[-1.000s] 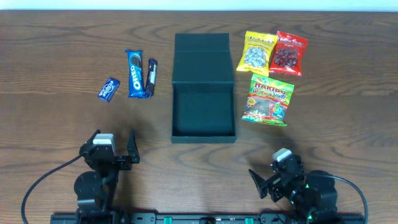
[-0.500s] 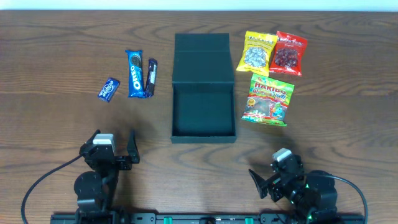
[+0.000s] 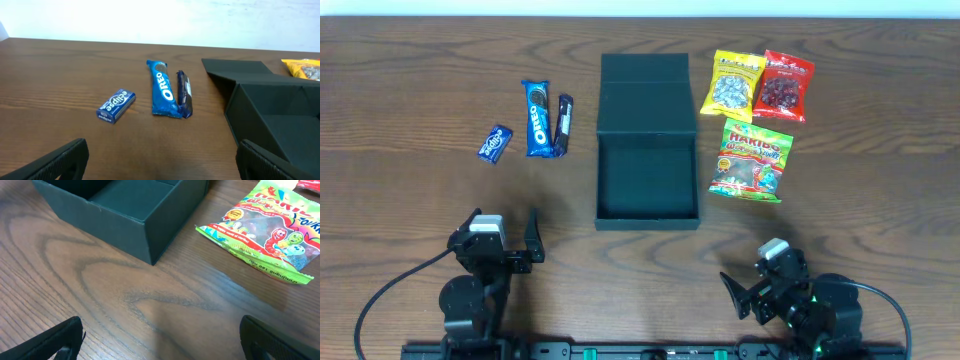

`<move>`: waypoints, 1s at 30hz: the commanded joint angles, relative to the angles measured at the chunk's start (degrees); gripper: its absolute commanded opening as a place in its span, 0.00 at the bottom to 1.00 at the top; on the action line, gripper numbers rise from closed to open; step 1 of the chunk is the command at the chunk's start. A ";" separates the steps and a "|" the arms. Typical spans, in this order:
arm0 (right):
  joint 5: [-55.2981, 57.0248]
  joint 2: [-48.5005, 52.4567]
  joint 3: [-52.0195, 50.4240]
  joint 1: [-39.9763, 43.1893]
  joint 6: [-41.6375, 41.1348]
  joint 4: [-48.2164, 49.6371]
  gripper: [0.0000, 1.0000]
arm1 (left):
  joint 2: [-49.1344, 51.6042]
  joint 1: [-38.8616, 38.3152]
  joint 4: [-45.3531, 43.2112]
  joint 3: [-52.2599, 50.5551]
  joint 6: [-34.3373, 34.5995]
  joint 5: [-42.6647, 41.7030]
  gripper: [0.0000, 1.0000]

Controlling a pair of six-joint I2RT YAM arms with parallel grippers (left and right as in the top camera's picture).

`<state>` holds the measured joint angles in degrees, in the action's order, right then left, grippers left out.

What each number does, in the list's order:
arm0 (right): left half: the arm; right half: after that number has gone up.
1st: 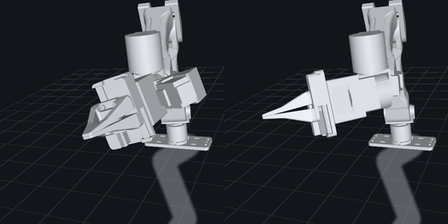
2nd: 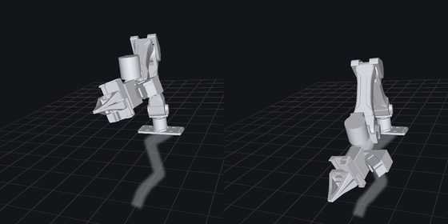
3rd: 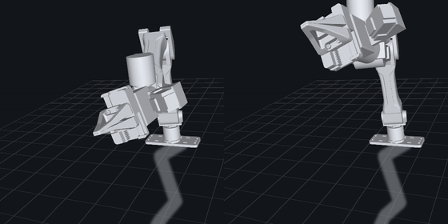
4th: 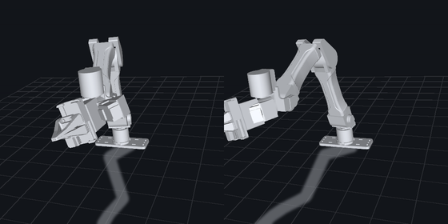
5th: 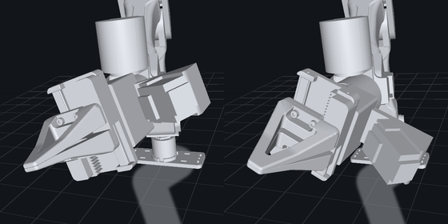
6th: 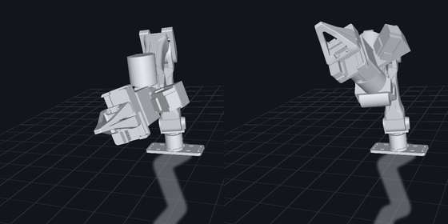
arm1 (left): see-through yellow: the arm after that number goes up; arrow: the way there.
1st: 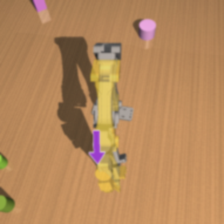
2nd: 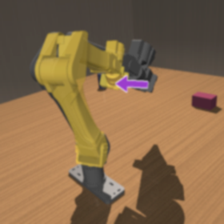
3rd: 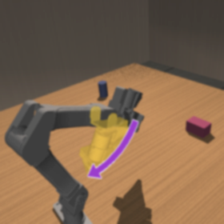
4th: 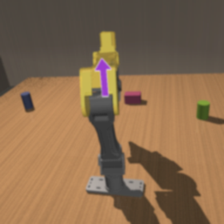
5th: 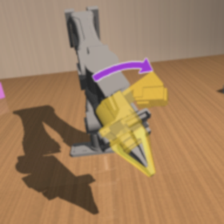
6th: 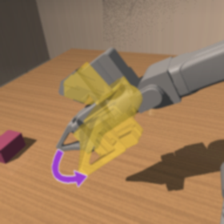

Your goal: Pack container

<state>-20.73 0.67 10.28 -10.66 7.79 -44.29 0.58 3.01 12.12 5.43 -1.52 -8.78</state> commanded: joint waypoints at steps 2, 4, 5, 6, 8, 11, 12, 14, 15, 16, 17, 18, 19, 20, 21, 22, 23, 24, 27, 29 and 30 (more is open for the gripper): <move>0.42 -0.35 -0.22 -0.57 0.63 -0.07 0.99 | -0.33 0.31 0.26 -1.62 -0.63 0.35 0.95; 0.42 -0.35 -0.22 -0.57 0.63 -0.07 0.99 | -0.33 0.31 0.26 -1.62 -0.63 0.35 0.95; 0.42 -0.35 -0.22 -0.57 0.63 -0.07 0.99 | -0.33 0.31 0.26 -1.62 -0.66 0.35 0.95; 0.42 -0.35 -0.22 -0.57 0.63 -0.07 0.99 | -0.33 0.31 0.26 -1.62 -0.66 0.35 0.95; 0.42 -0.35 -0.22 -0.57 0.63 -0.07 0.99 | -0.33 0.31 0.26 -1.62 -0.63 0.35 0.95; 0.44 -0.35 -0.22 -0.57 0.66 -0.04 0.99 | -0.33 0.31 0.26 -1.62 -0.63 0.35 0.95; 0.44 -0.35 -0.22 -0.57 0.66 0.00 0.99 | -0.33 0.31 0.26 -1.62 -0.63 0.35 0.95; 0.44 -0.35 -0.22 -0.57 0.66 0.11 0.99 | -0.33 0.31 0.26 -1.62 -0.66 0.35 0.95; 0.37 -0.35 -0.22 -0.57 0.63 1.11 0.99 | -0.33 0.31 0.26 -1.62 -0.66 0.37 0.95; 0.13 -0.35 -0.22 -0.57 0.39 2.82 0.99 | -0.33 0.31 0.26 -1.62 -0.66 0.35 0.95; -0.55 -0.35 -0.22 -0.57 -0.28 4.50 0.99 | -0.33 0.31 0.26 -1.62 -0.66 0.35 0.95; -0.90 -0.35 -0.22 -0.57 -2.23 6.84 0.99 | -0.33 0.31 0.26 -1.62 -0.63 0.35 0.95; -0.92 -0.35 -0.22 -0.57 -7.08 9.88 0.99 | -0.33 0.31 0.26 -1.62 -0.66 0.35 0.95; -0.92 -0.35 -0.22 -0.57 -11.76 11.69 0.99 | -0.33 0.31 0.26 -1.62 -0.66 0.35 0.95; -0.92 -0.35 -0.22 -0.57 -16.22 12.61 0.99 | -0.33 0.31 0.26 -1.62 -0.63 0.35 0.95; -0.94 -0.35 -0.22 -0.57 -22.56 13.05 0.99 | -0.33 0.31 0.26 -1.62 -0.66 0.35 0.95; -0.94 -0.35 -0.22 -0.57 -28.33 12.90 0.99 | -0.33 0.31 0.26 -1.62 -0.63 0.35 0.95; -0.94 -0.35 -0.22 -0.57 -35.23 12.35 0.99 | -0.33 0.31 0.26 -1.62 -0.63 0.35 0.95; -1.22 -0.35 -0.22 -0.57 -41.72 12.37 0.99 | -0.33 0.31 0.26 -1.62 -0.66 0.37 0.95; -4.00 -0.35 -0.22 -0.57 -44.61 13.88 0.99 | -0.33 0.31 0.26 -1.62 -0.66 0.35 0.95; -5.60 -0.35 -0.22 -0.57 -44.30 15.69 0.99 | -0.33 0.31 0.26 -1.62 -0.66 0.35 0.95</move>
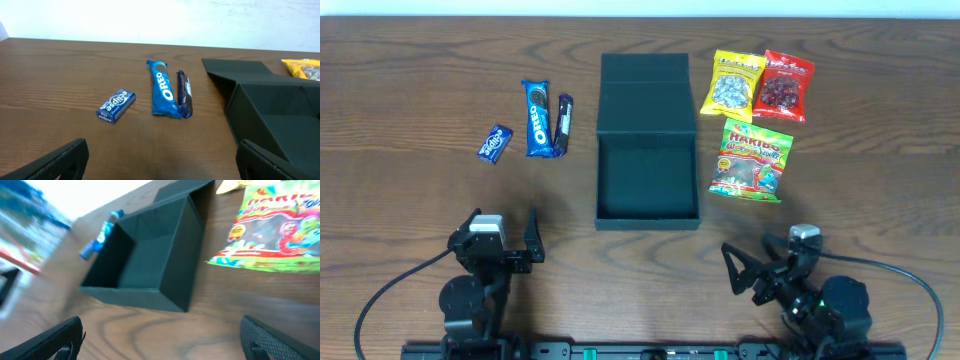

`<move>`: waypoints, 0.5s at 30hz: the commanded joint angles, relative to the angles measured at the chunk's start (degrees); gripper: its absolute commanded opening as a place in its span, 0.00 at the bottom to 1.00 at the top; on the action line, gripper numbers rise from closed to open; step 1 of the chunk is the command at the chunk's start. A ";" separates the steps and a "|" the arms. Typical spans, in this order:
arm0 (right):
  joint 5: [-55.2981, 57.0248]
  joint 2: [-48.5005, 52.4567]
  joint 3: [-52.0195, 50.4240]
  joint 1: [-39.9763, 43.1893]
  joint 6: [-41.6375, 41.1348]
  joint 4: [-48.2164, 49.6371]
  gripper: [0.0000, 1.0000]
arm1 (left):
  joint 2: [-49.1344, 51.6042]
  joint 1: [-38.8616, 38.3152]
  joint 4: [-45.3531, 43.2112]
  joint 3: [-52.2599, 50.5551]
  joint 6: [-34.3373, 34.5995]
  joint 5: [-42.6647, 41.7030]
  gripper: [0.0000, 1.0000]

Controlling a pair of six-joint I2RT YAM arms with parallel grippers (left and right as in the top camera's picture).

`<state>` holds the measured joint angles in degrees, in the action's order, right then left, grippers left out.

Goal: Pack container
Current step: 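Reach right gripper to the green Haribo bag and grasp it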

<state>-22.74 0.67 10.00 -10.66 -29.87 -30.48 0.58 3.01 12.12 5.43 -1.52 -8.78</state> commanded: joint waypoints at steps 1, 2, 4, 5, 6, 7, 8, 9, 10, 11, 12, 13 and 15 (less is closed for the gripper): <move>-4.42 -0.35 0.07 -0.57 -5.92 3.37 0.99 | -0.33 0.31 0.26 -1.62 -0.66 0.35 0.95; -4.96 -0.35 0.07 -0.57 -5.64 5.68 0.99 | -0.33 0.31 0.26 -1.62 -0.66 0.35 0.95; -4.50 0.15 0.07 -0.57 -5.66 10.62 0.99 | -0.33 0.31 0.26 -1.62 -0.63 0.37 0.95; -4.26 0.85 0.20 -0.57 -5.68 12.02 0.99 | -0.33 0.31 0.26 -1.62 -0.66 0.35 0.95; -3.80 1.86 0.52 -0.57 -5.68 12.79 0.99 | -0.33 0.31 0.26 -1.62 -0.66 0.35 0.95; -2.78 3.41 1.14 -0.57 -5.64 12.94 0.99 | -0.33 0.31 0.26 -1.62 -0.66 0.37 0.95; -1.79 5.07 1.81 -0.57 -5.40 12.94 0.99 | -0.33 0.31 0.26 -1.62 -0.66 0.37 0.95; -0.98 7.30 2.78 -0.57 -4.39 12.94 0.99 | -0.33 0.31 0.26 -1.62 -0.66 0.35 0.95; -0.39 9.90 3.89 -0.57 -2.86 12.90 0.99 | -0.33 0.31 0.26 -1.62 -0.63 0.37 0.95; 0.46 13.25 5.38 -0.57 -1.57 12.70 0.99 | -0.33 0.31 0.26 -1.62 -0.66 0.35 0.95; 1.51 17.66 7.34 -0.57 -0.33 12.46 0.99 | -0.33 0.31 0.26 -1.62 -0.66 0.35 0.95; 2.84 23.65 10.05 -0.57 1.88 12.07 0.99 | -0.33 0.31 0.26 -1.62 -0.66 0.35 0.95; 6.93 33.77 14.82 -0.57 5.22 10.99 0.99 | -0.33 0.31 0.26 -1.62 -0.66 0.37 0.95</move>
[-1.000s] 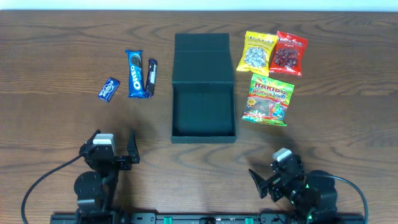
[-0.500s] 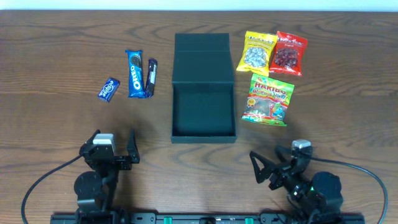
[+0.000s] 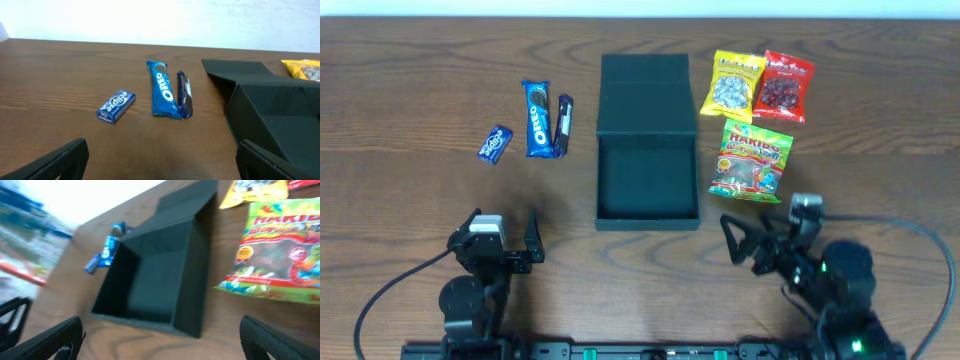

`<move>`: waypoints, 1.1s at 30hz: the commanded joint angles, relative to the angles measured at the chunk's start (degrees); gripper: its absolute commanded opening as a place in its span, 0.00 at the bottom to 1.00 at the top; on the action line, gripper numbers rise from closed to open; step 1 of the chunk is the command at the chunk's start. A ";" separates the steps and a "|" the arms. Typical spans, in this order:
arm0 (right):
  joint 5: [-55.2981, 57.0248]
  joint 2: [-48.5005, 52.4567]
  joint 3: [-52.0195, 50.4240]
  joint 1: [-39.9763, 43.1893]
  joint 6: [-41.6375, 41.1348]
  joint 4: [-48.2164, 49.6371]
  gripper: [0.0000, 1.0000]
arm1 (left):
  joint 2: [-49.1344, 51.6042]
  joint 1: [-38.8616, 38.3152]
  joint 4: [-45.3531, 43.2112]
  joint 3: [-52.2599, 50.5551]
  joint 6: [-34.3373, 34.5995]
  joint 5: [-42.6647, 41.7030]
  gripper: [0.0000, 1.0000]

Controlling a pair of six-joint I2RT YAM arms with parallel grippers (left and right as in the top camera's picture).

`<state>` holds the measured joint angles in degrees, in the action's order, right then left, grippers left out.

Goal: Pack container
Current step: 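Reach right gripper to the green Haribo bag and grasp it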

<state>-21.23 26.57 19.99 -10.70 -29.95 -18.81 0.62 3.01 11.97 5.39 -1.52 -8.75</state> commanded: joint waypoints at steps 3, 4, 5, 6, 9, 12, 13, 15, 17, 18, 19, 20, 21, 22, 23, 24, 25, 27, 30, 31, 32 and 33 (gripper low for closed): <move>9.75 20.59 11.04 -0.52 8.20 -2.29 0.99 | -0.37 0.31 0.42 -1.57 -0.63 0.33 0.95; 10.69 25.64 13.66 -0.52 9.33 -2.73 0.99 | -0.37 0.31 0.42 -1.57 -0.66 0.33 0.95; 12.00 30.18 16.06 -0.52 9.49 -3.17 0.99 | -0.37 0.31 0.42 -1.57 -0.66 0.33 0.95; 13.46 34.29 18.29 -0.52 9.46 -3.45 0.97 | -0.37 0.31 0.42 -1.57 -0.66 0.35 0.95; 17.68 44.44 24.17 -0.52 9.33 -4.39 0.88 | -0.37 0.31 0.42 -1.57 -0.66 0.33 0.95; 21.86 52.54 29.29 -0.50 9.22 -5.25 0.89 | -0.37 0.31 0.42 -1.57 -0.66 0.33 0.95; 22.95 54.18 30.38 -0.50 9.22 -5.38 0.91 | -0.37 0.31 0.42 -1.57 -0.63 0.33 0.95; 24.85 58.05 32.70 -0.15 9.22 -5.38 0.92 | -0.37 0.31 0.42 -1.57 -0.66 0.33 0.95; 25.33 61.11 34.32 0.74 9.20 -4.98 0.94 | -0.37 0.31 0.42 -1.57 -0.66 0.33 0.95; 25.31 62.73 34.97 1.36 9.18 -4.70 0.95 | -0.37 0.31 0.42 -1.57 -0.66 0.33 0.95; 25.31 64.30 35.45 1.99 9.18 -4.44 0.94 | -0.37 0.31 0.42 -1.57 -0.63 0.33 0.95; 25.31 65.70 35.65 2.54 9.18 -4.04 0.94 | -0.37 0.31 0.42 -1.57 -0.66 0.33 0.95; 25.29 67.17 35.65 2.95 8.74 -3.58 0.93 | -0.37 0.31 0.42 -1.57 -0.66 0.33 0.95; 25.24 68.15 35.65 3.19 8.70 -3.37 0.92 | -0.37 0.31 0.42 -1.57 -0.66 0.33 0.95; 25.27 69.59 35.65 3.34 8.55 -3.10 0.89 | -0.37 0.31 0.42 -1.57 -0.66 0.35 0.95; 25.29 70.42 35.65 3.34 8.55 -2.97 0.89 | -0.37 0.31 0.42 -1.57 -0.66 0.33 0.95; 25.22 71.84 35.65 3.34 8.55 -2.56 0.88 | -0.37 0.31 0.42 -1.57 -0.66 0.33 0.95; 24.76 73.72 35.65 3.34 8.55 -1.90 0.84 | -0.37 0.31 0.42 -1.57 -0.63 0.33 0.95; 23.39 76.46 35.65 3.34 8.52 -0.87 0.77 | -0.37 0.31 0.42 -1.57 -0.63 0.33 0.95; 23.34 77.35 35.65 3.34 8.44 -0.83 0.73 | -0.37 0.31 0.42 -1.57 -0.63 0.33 0.95; 23.34 78.07 35.65 3.34 8.15 -0.83 0.71 | -0.37 0.31 0.42 -1.57 -0.66 0.33 0.95; 23.34 78.62 35.65 3.34 8.15 -0.79 0.67 | -0.37 0.31 0.42 -1.57 -0.66 0.33 0.95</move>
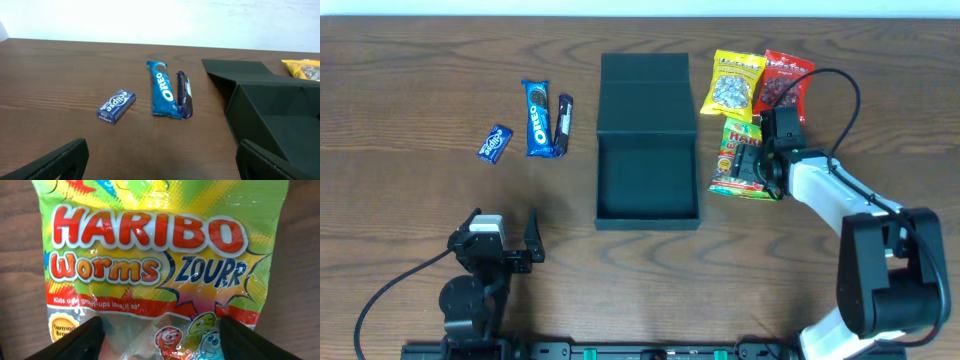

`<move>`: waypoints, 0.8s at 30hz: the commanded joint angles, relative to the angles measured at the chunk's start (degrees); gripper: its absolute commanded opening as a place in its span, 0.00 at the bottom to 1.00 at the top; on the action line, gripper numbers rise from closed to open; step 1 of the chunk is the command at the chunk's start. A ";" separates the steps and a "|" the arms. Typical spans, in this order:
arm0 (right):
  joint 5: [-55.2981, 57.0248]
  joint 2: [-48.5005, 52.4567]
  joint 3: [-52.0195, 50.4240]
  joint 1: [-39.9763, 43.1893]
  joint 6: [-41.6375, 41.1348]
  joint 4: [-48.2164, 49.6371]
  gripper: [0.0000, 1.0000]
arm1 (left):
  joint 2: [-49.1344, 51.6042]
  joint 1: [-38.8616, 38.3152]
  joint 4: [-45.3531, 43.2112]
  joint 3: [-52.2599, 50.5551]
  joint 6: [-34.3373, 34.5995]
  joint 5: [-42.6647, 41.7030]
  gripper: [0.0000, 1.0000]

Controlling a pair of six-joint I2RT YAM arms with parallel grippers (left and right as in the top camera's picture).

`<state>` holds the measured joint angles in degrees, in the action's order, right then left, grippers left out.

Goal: Pack container
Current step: 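Reach right gripper to the green Haribo bag and grasp it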

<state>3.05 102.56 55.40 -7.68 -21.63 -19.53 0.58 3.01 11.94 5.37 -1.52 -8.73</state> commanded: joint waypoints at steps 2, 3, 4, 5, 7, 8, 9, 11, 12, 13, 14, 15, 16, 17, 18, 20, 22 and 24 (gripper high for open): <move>-1.05 3.50 0.24 0.33 -0.20 -0.15 0.55 | -0.33 0.31 0.44 -1.55 -0.63 0.31 0.95; -1.18 3.67 0.22 0.33 -0.20 -0.20 0.47 | -0.33 0.31 0.44 -1.55 -0.66 0.31 0.95; -1.18 3.72 0.22 0.33 -0.20 -0.20 0.41 | -0.33 0.31 0.44 -1.55 -0.66 0.31 0.95; -1.20 3.72 0.22 0.33 -0.20 -0.20 0.36 | -0.33 0.31 0.44 -1.55 -0.66 0.31 0.95; -1.57 3.72 0.22 0.33 -0.20 -0.39 0.29 | -0.33 0.31 0.44 -1.55 -0.66 0.31 0.95; -1.62 3.72 0.22 0.33 -0.20 -0.68 0.22 | -0.33 0.31 0.44 -1.55 -0.66 0.31 0.95; -1.62 3.72 0.22 0.33 -0.17 -1.05 0.14 | -0.33 0.31 0.44 -1.55 -0.63 0.31 0.95; -1.62 3.72 0.22 0.33 -0.20 -1.73 0.01 | -0.33 0.31 0.44 -1.55 -0.66 0.31 0.95; -1.64 3.72 0.22 0.31 -0.20 -2.08 0.01 | -0.33 0.31 0.44 -1.55 -0.63 0.31 0.95; -1.77 3.72 0.22 0.31 -0.17 -2.47 0.01 | -0.33 0.31 0.44 -1.55 -0.63 0.31 0.95; -2.45 3.72 0.22 0.33 -0.17 -2.99 0.01 | -0.33 0.31 0.44 -1.55 -0.66 0.31 0.95; -3.50 3.69 0.24 0.33 -0.15 -3.30 0.01 | -0.33 0.31 0.44 -1.55 -0.66 0.31 0.95; -5.01 3.54 0.31 0.33 -0.15 -3.89 0.01 | -0.33 0.31 0.44 -1.55 -0.66 0.31 0.95; -6.51 3.21 0.55 0.31 -0.15 -4.85 0.01 | -0.33 0.31 0.44 -1.55 -0.63 0.31 0.95; -7.34 2.86 0.81 0.31 -0.15 -5.68 0.01 | -0.33 0.31 0.44 -1.55 -0.66 0.33 0.95; -8.04 1.55 1.73 0.24 -0.15 -8.24 0.01 | -0.33 0.31 0.44 -1.55 -0.66 0.31 0.95; -8.02 -0.39 2.80 0.07 -0.15 -10.69 0.01 | -0.33 0.31 0.44 -1.55 -0.66 0.31 0.95; -8.02 -2.73 3.65 -0.13 -0.15 -12.46 0.01 | -0.33 0.31 0.44 -1.55 -0.63 0.31 0.95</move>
<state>-3.27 102.08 58.54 -7.70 -22.04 -30.28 0.58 3.01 11.94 5.37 -1.52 -8.75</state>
